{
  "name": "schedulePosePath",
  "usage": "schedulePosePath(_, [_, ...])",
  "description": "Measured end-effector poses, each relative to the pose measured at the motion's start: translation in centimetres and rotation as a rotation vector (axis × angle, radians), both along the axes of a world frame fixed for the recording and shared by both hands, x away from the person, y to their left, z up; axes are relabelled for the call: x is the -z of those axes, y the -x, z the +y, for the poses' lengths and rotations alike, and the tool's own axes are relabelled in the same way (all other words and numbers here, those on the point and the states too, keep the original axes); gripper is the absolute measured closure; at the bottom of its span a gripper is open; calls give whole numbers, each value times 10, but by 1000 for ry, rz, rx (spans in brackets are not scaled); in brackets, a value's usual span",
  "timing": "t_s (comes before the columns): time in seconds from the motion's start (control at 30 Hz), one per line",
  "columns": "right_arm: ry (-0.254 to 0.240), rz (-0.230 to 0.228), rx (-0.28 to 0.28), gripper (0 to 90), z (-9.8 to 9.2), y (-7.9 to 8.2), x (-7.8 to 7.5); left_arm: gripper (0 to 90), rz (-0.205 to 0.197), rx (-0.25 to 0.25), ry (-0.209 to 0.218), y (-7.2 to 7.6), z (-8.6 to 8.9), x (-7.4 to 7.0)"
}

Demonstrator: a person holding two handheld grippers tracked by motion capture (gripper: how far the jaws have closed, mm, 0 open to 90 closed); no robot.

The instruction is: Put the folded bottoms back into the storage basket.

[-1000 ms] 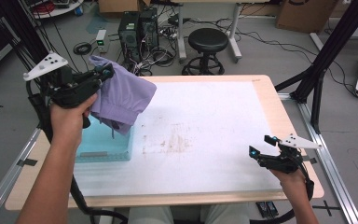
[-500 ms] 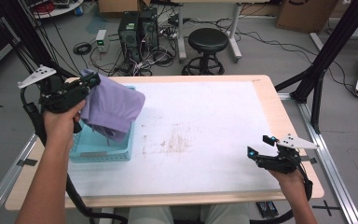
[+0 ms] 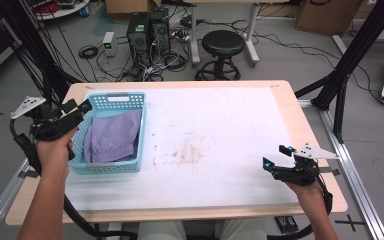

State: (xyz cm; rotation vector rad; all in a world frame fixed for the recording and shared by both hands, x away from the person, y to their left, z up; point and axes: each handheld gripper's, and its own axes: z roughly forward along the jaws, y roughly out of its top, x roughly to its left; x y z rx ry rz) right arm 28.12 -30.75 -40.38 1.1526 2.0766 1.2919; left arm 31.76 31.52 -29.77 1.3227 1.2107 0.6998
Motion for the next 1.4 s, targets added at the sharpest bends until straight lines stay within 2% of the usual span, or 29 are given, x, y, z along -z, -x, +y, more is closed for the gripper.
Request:
schedulePosePath(0.1, [7, 0, -6, 190, 3, 0, 0, 297, -22, 27, -37, 2, -14, 2])
schedulePosePath(0.2, [9, 1, -6, 189, 2, 0, 0, 283, -41, 65, -46, 3, -24, 5])
schedulePosePath(0.27, [8, 0, -2, 190, 2, 0, 0, 231, -68, 89, -58, 4, -33, 9])
schedulePosePath(0.33, [4, 1, 0, 190, 2, 1, -1, 226, -85, 115, -52, 5, -40, 11])
schedulePosePath(0.43, [2, 2, -1, 189, 1, 0, 0, 226, -110, 138, -80, 6, -52, 13])
schedulePosePath(0.53, [2, 8, 0, 190, 1, -1, 2, 226, -128, 165, -88, 7, -63, 14])
schedulePosePath(0.57, [2, 9, 1, 190, 1, -1, 2, 226, -133, 180, -86, 7, -67, 14])
schedulePosePath(0.6, [0, 10, 2, 190, 1, -1, 1, 226, -139, 205, -66, 7, -71, 15])
schedulePosePath(0.63, [0, 9, 3, 189, 1, 0, 1, 226, -147, 242, -57, 8, -77, 16])
schedulePosePath(0.7, [1, 4, 4, 190, 0, 0, 0, 226, -159, 262, -65, 9, -86, 17])
schedulePosePath(0.8, [0, 0, 3, 190, 0, 0, -1, 226, -161, 289, -66, 9, -100, 19])
schedulePosePath(1.0, [8, -3, -3, 190, 3, -2, -2, 226, -158, 323, -103, 11, -123, 25])
schedulePosePath(1.07, [10, -4, -5, 189, 4, -2, -2, 226, -148, 339, -111, 12, -131, 29])
schedulePosePath(1.27, [10, -6, -6, 190, 6, -2, -4, 226, -125, 378, -98, 13, -155, 46])
schedulePosePath(1.4, [11, -12, -6, 189, 7, -1, -5, 226, -119, 408, -131, 16, -174, 55])
